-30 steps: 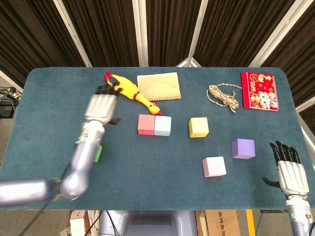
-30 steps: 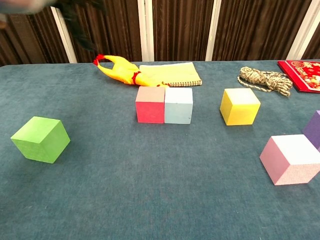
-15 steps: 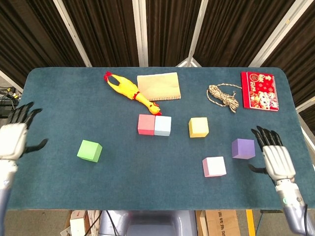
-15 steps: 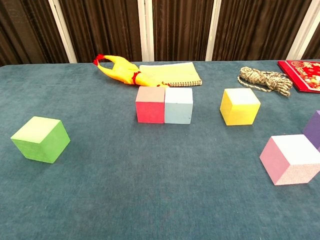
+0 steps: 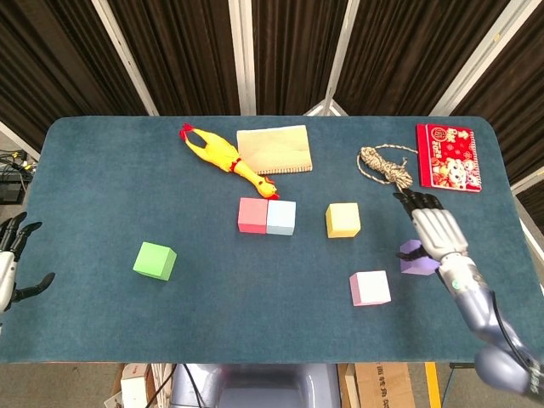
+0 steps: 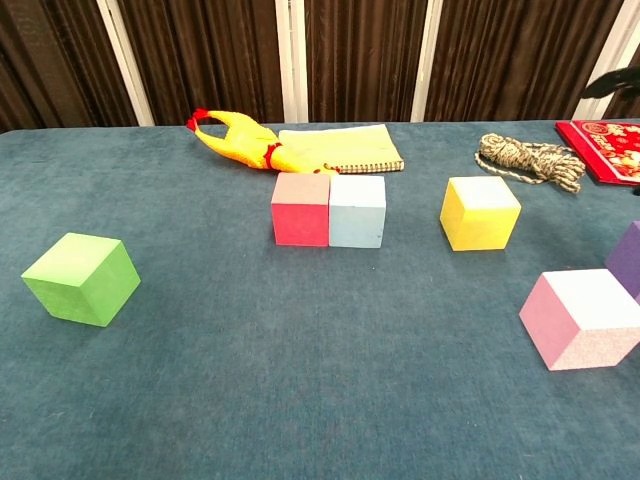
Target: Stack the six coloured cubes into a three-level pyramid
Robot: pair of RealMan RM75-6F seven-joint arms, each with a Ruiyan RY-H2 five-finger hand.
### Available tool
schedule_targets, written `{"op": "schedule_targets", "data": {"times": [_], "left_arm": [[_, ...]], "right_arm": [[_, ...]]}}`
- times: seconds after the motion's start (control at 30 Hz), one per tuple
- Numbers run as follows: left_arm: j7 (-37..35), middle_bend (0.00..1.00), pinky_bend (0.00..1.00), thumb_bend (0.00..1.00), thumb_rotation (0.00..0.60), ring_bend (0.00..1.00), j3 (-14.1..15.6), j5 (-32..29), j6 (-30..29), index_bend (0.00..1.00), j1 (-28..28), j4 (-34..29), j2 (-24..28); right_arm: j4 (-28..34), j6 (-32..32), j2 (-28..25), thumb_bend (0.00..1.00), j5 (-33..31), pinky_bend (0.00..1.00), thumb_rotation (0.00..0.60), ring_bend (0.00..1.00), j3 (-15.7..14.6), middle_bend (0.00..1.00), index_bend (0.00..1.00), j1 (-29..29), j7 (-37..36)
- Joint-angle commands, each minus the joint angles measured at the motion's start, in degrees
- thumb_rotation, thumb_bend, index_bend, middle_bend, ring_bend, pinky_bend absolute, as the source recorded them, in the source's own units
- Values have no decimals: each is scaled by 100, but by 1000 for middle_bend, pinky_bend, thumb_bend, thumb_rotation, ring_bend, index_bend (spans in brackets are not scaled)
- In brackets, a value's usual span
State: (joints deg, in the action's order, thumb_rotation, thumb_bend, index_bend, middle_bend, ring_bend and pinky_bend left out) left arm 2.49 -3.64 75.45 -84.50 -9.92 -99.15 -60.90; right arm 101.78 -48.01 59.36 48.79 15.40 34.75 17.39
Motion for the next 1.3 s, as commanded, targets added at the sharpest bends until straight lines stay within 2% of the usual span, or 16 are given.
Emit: {"op": "schedule_targets", "data": {"times": [0.03,0.2,0.37,0.63,0.83,1.3], "left_arm": [[-22,0,0,281,600,0,-54,5,-71,153,38,-19,-26],[-221,0,0,281,600,0,-201,-23,-204,150,91,34,-82],[-376,0,0,281,600,0,-380,41,-423,148,108,334,-357],[-318,0,0,281,600,0,-506,-86,-363,148,95,519,-532],[-178,0,0,281,600,0,-577,-181,-301,147,69,589,-661],[-176,0,0,281,600,0,-699,-311,-134,146,32,718,-799]], "right_arm": [[-418,-45,502,132,-491,0,600,41,-47,32,89,393,409],[-643,-121,881,132,-933,0,600,41,-216,34,89,650,742],[-900,-281,1296,132,-1172,0,600,41,-314,57,95,845,930],[-1316,-434,1804,132,-1496,0,600,65,-361,126,183,1104,1128],[-1445,-666,2046,131,-1622,0,600,79,-312,155,245,1261,1296],[-1560,-759,2349,131,-1928,0,600,83,-242,157,248,1551,1593]]}}
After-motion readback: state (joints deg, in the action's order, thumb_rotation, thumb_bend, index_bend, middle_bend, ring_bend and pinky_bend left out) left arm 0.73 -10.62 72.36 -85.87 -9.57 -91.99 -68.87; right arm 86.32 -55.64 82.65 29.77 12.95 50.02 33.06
